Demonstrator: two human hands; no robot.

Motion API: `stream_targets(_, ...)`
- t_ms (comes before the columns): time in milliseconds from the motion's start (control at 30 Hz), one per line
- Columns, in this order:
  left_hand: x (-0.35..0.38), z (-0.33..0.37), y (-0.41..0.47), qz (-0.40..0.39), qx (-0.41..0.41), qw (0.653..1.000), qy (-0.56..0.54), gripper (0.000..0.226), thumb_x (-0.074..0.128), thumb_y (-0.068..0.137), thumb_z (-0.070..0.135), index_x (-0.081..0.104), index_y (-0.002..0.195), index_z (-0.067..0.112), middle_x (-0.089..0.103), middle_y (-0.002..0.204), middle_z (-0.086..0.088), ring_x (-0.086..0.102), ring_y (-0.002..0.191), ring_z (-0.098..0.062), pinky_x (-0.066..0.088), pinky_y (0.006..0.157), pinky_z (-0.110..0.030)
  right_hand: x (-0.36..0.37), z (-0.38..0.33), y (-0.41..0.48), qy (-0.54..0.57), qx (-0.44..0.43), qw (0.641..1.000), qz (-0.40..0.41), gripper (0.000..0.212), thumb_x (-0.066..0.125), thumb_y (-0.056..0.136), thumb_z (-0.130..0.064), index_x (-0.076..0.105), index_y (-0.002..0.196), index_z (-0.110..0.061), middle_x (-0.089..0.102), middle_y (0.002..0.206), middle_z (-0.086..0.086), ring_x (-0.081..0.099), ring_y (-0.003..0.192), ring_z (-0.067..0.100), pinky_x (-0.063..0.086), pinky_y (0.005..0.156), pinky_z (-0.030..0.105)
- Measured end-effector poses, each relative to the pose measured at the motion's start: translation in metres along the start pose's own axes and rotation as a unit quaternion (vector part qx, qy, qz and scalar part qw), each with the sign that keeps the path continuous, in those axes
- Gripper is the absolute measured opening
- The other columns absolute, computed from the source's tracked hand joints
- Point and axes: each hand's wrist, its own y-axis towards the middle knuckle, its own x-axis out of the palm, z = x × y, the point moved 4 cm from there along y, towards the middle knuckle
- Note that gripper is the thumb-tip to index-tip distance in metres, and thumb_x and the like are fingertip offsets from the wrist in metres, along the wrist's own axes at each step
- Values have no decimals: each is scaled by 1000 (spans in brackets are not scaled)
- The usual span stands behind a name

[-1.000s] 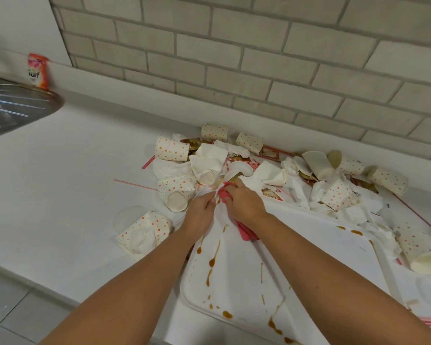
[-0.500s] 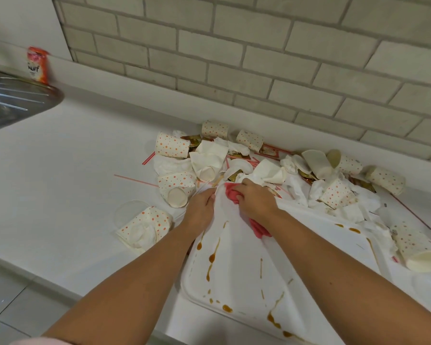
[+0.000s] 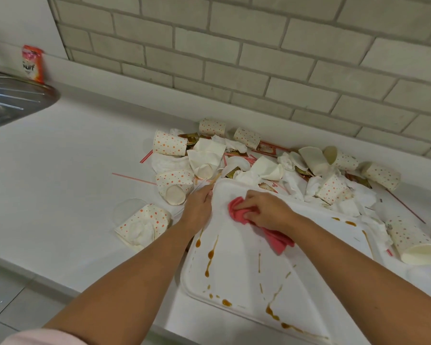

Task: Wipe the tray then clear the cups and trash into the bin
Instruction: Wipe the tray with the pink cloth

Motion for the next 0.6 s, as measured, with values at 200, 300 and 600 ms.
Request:
stream_targets(200, 0, -1, 0, -7, -16, 1000, -22, 36, 34, 99, 4, 58, 126, 8, 62, 123, -7, 55, 114, -18, 35, 89, -14, 13, -2, 22, -57, 51, 993, 86, 33, 44, 95, -14, 61, 122, -24, 50, 112, 2, 56, 103, 26, 46, 82, 36)
stream_targets(300, 0, -2, -1, -4, -22, 999, -46, 35, 34, 99, 4, 59, 122, 6, 65, 115, -13, 60, 105, -24, 45, 93, -27, 27, -35, 22, -69, -8, 993, 93, 33, 44, 96, -16, 59, 124, -23, 48, 118, 1, 57, 100, 26, 44, 74, 33)
stream_targets(600, -1, 1, -3, 3, -6, 1000, -25, 36, 34, 98, 3, 56, 127, 5, 59, 128, -10, 52, 121, -21, 35, 98, -18, 26, -38, -24, 32, -106, 992, -56, 34, 57, 91, -16, 63, 122, -28, 54, 113, -1, 54, 101, 12, 44, 88, 29)
